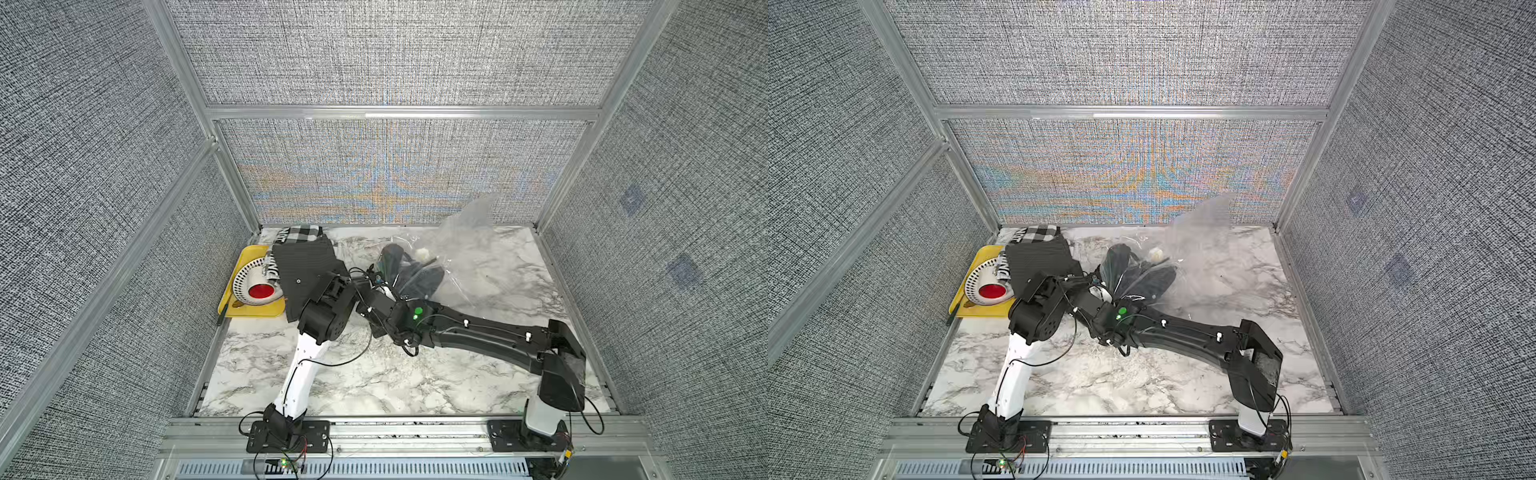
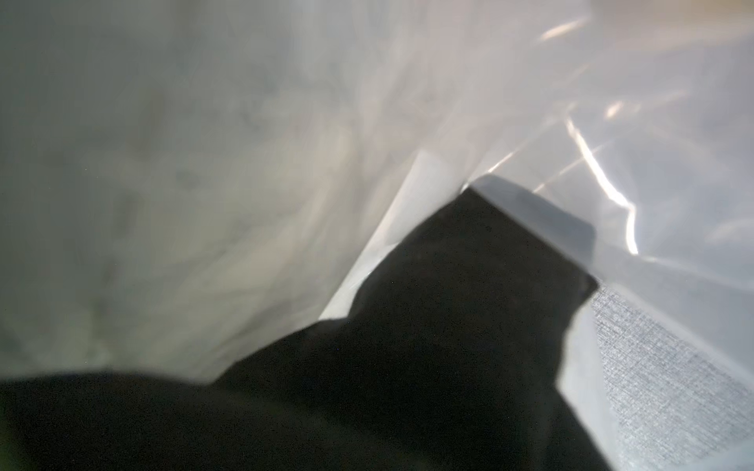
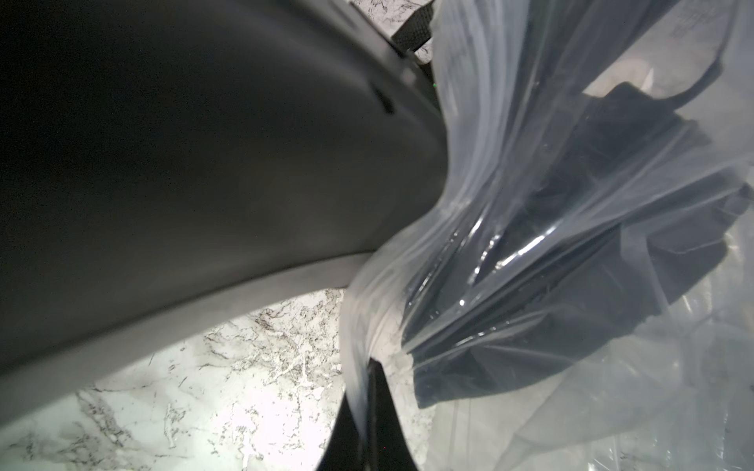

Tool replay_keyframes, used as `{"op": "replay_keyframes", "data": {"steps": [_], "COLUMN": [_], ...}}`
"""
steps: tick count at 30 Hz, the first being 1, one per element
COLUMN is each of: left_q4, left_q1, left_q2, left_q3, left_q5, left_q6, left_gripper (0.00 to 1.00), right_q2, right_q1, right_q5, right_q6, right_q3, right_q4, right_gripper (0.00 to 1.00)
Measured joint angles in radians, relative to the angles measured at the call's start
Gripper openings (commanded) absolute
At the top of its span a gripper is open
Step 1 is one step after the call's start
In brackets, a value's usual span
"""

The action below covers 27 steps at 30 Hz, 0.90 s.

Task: Place the folded shirt into the vacuum bag
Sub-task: Place the shirt in the vacuum bag.

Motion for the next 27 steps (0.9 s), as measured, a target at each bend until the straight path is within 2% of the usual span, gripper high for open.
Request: {"op": "replay_keyframes", "data": {"steps": [7, 16, 17, 19, 21, 24, 27], "left_q4": [-0.122, -0.351, -0.366, -0.399, -0.431, -0.446, -0.494], "left_q1": [-0.004, -0.016, -0.019, -0.023, -0.026, -0.038, -0.078], "left_q2": [-0.030, -0.075, -0.076, -0.076, -0.076, -0.080, -0.112], "left_q3": [0.001, 0.089, 0.094, 0.107, 0.128, 0.121, 0.068], "left_q5": [-0.053, -0.116, -0.121, -0.138, -0.146, -0.162, -0.174], "left_q6": [-0.047, -0.051, -0.050, -0.043, -0.029, 0.013, 0.064], "left_gripper": [0.00, 0.02, 0.07, 0.32, 0.64, 0.99, 1.00], "right_q2": [0.009, 0.018, 0.025, 0.040, 0.053, 0.048, 0.019], "right_q1": [0.010, 0.028, 0.028, 0.028, 0.027, 0.007, -0.047], "right_q5": [-0.001, 0.030, 0.031, 0.035, 0.049, 0.039, 0.014], "right_q6": [0.018, 0.038, 0.038, 0.032, 0.016, -0.013, -0.048], "right_q3": [0.059, 0.179, 0.202, 0.249, 0.293, 0.310, 0.264], "right_q4": [-0.069, -0.157, -0.175, -0.235, -0.306, -0.364, -0.348], "right_gripper": [0.00, 0.00, 0.00, 0.00, 0.00, 0.00, 0.00]}}
